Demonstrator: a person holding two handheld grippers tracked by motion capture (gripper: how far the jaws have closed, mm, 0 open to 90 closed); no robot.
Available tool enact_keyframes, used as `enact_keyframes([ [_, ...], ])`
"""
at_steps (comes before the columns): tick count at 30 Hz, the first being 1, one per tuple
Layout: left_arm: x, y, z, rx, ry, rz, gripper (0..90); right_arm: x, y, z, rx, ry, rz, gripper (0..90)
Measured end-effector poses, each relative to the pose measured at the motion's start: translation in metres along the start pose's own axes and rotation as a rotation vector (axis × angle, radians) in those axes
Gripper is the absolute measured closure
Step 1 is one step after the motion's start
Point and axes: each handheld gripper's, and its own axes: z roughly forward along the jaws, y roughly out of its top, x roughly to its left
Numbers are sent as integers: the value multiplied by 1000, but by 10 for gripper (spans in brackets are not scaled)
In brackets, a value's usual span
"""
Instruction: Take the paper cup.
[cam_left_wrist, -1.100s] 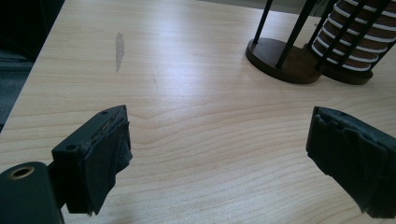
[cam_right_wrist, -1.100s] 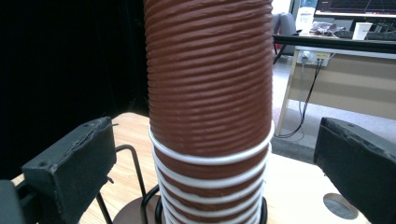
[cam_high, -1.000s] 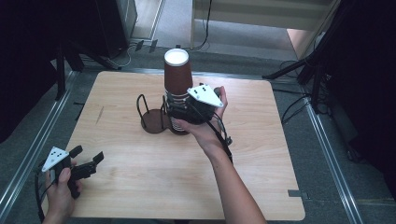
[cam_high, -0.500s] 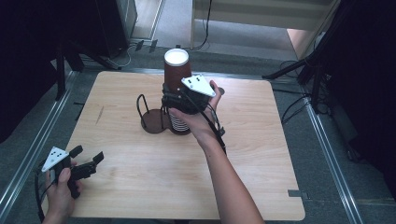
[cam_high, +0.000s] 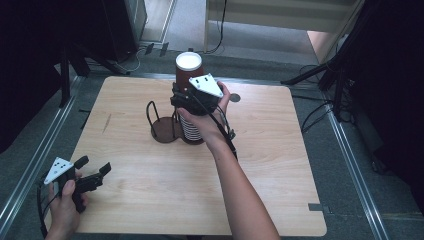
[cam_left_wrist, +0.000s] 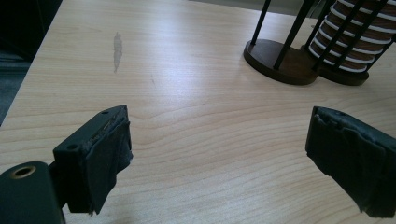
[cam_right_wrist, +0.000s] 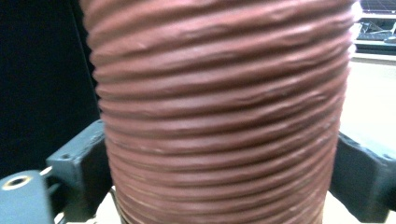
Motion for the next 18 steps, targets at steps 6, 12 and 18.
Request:
enact_keyframes([
  [6,0,0,0,-2,-1,0,75,1,2,-1,-18,-6,11,104],
  [12,0,0,0,-1,2,1,76,1,18,-6,-57,-2,14,107],
  [18,0,0,0,-1,1,3,76,2,35,-11,-95,-4,16,111],
])
